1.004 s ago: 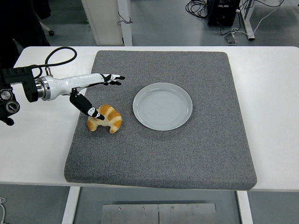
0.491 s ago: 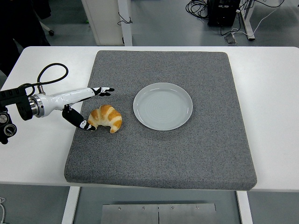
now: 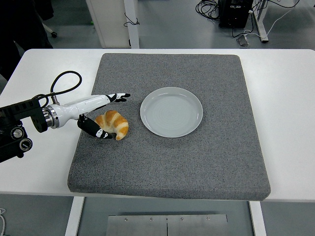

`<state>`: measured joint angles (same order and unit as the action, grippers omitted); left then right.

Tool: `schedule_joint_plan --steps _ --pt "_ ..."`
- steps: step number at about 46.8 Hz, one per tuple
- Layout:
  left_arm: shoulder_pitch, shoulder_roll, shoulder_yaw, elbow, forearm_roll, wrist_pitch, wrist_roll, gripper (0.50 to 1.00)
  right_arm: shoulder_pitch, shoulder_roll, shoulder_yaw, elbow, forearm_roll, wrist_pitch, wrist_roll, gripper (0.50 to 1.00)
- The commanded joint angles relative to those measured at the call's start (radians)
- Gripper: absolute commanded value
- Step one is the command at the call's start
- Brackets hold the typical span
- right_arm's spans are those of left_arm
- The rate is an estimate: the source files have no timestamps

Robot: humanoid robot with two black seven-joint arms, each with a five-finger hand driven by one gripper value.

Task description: Place the bread on the plate

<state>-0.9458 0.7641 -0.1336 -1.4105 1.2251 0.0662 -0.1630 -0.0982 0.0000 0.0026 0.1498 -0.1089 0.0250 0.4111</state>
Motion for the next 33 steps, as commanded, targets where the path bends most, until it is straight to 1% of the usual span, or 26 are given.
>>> schedule_joint_plan --steps 1,9,15,21,26,33 --pt "-0.001 0.000 0.005 0.004 0.010 0.000 0.000 0.949 0.000 0.000 0.000 0.000 0.000 0.000 0.000 1.000" --pt "0.001 0.000 0.022 0.015 0.045 0.029 0.003 0.949 0.000 0.000 0.000 0.000 0.000 0.001 0.000 1.000" --pt "0.010 -0.003 0.022 0.025 0.045 0.037 0.006 0.948 0.000 0.000 0.000 0.000 0.000 0.000 0.000 1.000" --pt "0.027 -0.029 0.023 0.056 0.047 0.086 0.008 0.948 0.000 0.000 0.000 0.001 0.000 0.000 0.000 1.000" --pt "0.033 -0.058 0.035 0.074 0.057 0.104 0.006 0.948 0.000 0.000 0.000 0.000 0.000 0.000 0.000 1.000" --pt "0.032 -0.071 0.055 0.076 0.057 0.139 0.006 0.948 0.000 0.000 0.000 -0.001 0.000 0.000 0.000 1.000"
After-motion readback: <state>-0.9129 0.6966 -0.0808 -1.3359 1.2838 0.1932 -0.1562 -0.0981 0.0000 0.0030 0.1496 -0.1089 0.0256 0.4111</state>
